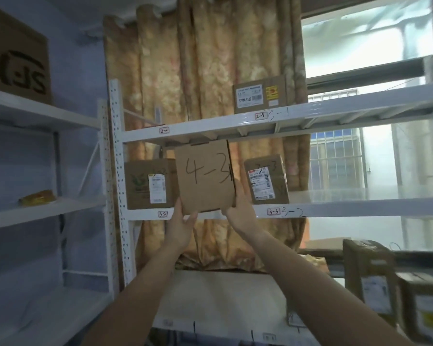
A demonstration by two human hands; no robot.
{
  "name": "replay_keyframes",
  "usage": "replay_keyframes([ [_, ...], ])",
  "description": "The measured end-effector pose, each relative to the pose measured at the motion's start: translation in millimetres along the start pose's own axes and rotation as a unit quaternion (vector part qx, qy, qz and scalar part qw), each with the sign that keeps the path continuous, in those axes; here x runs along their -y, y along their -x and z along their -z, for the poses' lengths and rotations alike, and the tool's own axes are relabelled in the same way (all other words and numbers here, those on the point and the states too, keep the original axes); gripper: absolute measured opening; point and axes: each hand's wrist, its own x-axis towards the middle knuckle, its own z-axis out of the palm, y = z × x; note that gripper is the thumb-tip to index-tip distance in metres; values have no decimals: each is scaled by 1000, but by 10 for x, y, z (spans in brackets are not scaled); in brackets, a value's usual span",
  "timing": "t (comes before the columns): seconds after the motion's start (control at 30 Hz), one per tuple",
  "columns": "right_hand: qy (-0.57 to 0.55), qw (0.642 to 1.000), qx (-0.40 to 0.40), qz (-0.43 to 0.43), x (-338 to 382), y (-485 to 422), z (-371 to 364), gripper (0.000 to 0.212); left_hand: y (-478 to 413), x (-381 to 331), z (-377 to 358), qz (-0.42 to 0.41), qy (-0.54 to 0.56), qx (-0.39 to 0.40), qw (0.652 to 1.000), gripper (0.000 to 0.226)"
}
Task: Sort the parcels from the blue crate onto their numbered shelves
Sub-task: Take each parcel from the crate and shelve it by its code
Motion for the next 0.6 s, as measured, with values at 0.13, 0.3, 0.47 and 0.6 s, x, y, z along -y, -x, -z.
replay_keyframes([
  [0.13,14,997,45,-57,-195,74,127,80,48,136,-100,53,15,41,998,56],
  [0.3,8,985,57,-163,-618,340,72,85,306,410,-209,60,53,59,995,50],
  [0.47,26,975,43,-216,-1013,692,47,79,523,863,-367,81,42,52,994,48],
  [0.6,32,963,53,-264,-1344,866,167,86,585,1169,-616,107,25,60,992,44],
])
